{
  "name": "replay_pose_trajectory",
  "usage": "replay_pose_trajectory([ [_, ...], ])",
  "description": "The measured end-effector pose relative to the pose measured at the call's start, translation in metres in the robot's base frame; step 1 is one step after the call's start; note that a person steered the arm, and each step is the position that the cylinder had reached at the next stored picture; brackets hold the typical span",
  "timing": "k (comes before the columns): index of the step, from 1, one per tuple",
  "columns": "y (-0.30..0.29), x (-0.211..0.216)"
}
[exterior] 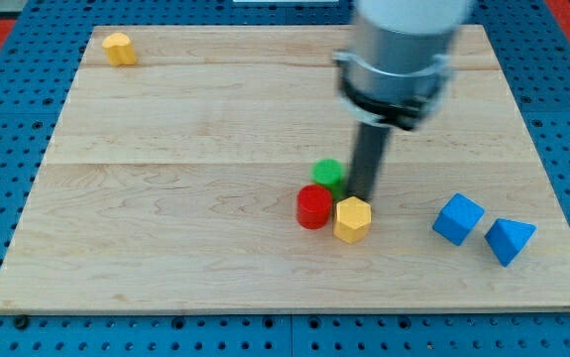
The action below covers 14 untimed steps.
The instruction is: Slide the green circle below the heart
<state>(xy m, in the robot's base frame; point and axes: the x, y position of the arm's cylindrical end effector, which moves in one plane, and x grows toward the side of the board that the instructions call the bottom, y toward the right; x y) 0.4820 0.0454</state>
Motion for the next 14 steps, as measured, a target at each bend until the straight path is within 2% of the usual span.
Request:
replay_pose_trajectory([
  [2,-0.145,-0.095],
  [3,-0.128,-0.055],
  [4,-0.178,-0.054],
  [6,-0.278,-0.172],
  [7,-0.250,-0.106],
  [8,-0.325,-0.111],
  [9,-0.350,-0.139],
  [11,-0.294,-0.158],
  [12,-0.304,-0.172],
  [13,-0.269,-0.133],
  [14,-0.152,-0.076],
])
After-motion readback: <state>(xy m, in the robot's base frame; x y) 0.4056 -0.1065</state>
